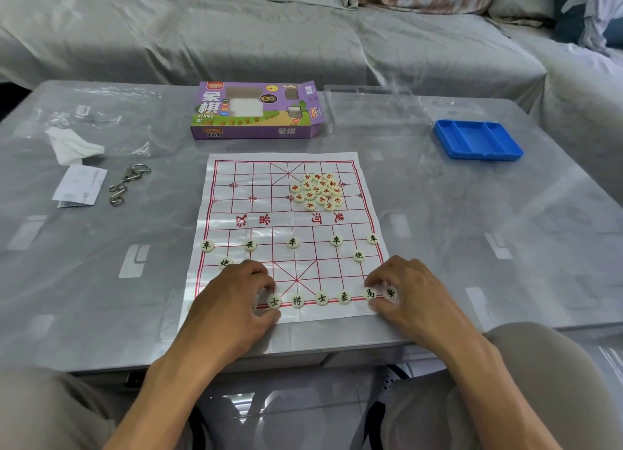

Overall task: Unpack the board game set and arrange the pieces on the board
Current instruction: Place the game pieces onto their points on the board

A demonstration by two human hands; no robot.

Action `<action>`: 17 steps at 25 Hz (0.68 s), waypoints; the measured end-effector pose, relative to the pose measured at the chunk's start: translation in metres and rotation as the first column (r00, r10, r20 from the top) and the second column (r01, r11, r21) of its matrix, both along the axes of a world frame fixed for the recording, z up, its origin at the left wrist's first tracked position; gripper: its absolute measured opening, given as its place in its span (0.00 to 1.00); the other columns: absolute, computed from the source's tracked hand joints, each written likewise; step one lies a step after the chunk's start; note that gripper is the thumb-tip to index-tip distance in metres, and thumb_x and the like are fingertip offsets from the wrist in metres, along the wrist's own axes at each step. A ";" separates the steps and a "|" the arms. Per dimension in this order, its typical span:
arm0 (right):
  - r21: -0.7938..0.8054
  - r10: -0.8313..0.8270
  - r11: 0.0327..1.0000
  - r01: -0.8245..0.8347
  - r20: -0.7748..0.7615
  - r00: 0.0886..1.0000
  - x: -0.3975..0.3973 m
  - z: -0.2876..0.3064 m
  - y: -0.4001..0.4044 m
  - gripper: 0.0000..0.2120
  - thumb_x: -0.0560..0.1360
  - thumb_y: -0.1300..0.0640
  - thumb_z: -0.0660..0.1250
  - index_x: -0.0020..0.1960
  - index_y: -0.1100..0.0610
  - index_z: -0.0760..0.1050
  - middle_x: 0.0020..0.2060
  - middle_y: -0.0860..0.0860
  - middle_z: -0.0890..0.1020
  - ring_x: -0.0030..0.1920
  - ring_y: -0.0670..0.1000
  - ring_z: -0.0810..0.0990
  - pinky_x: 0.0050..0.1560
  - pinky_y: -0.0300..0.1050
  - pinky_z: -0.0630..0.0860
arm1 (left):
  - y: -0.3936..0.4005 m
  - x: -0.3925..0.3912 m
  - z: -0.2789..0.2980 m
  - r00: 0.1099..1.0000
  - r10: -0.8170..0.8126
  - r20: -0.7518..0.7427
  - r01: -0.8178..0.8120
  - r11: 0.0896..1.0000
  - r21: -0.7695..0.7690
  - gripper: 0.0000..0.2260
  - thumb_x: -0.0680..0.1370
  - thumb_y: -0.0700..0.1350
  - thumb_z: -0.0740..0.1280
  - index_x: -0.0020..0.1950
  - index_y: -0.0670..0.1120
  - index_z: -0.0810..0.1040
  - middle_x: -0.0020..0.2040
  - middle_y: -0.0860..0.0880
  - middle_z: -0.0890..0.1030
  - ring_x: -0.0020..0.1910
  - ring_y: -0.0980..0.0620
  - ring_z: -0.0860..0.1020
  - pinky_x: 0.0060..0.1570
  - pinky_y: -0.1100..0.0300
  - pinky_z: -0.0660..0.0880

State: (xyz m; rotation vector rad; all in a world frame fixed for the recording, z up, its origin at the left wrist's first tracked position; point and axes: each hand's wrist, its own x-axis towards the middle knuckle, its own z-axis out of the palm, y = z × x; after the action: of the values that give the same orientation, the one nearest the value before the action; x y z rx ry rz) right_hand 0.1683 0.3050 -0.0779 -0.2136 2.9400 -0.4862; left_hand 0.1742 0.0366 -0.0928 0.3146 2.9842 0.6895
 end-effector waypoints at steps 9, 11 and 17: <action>0.010 -0.094 0.996 0.094 0.067 0.993 -0.001 0.006 0.016 0.10 0.76 0.50 0.68 0.57 0.46 0.76 0.55 0.42 0.77 0.51 0.44 0.75 0.52 0.40 0.75 | -0.001 0.000 0.000 1.000 -0.008 0.008 0.008 1.000 0.002 0.13 0.73 0.55 0.71 0.56 0.56 0.78 0.57 0.62 0.73 0.54 0.61 0.69 0.48 0.66 0.65; 0.012 -0.113 0.994 0.112 0.060 0.992 -0.002 0.004 0.015 0.09 0.76 0.49 0.68 0.56 0.46 0.76 0.53 0.42 0.78 0.50 0.44 0.75 0.50 0.39 0.75 | 0.000 0.000 0.001 1.000 -0.001 0.009 0.001 1.000 0.004 0.13 0.72 0.55 0.72 0.55 0.56 0.79 0.57 0.62 0.73 0.54 0.60 0.69 0.49 0.66 0.66; 0.024 -0.087 0.996 0.087 -0.002 0.996 -0.001 0.006 0.013 0.14 0.73 0.46 0.69 0.58 0.44 0.74 0.56 0.40 0.76 0.54 0.44 0.71 0.51 0.39 0.71 | 0.000 0.001 0.002 1.000 0.010 0.013 -0.010 1.000 0.028 0.11 0.72 0.54 0.72 0.53 0.55 0.79 0.56 0.61 0.74 0.54 0.59 0.70 0.49 0.64 0.69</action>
State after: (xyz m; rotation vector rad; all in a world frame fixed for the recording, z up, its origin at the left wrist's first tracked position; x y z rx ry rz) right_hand 0.1678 0.3178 -0.0723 -0.0825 2.9638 -0.4628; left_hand 0.1750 0.0364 -0.0904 0.2962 2.9687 0.7324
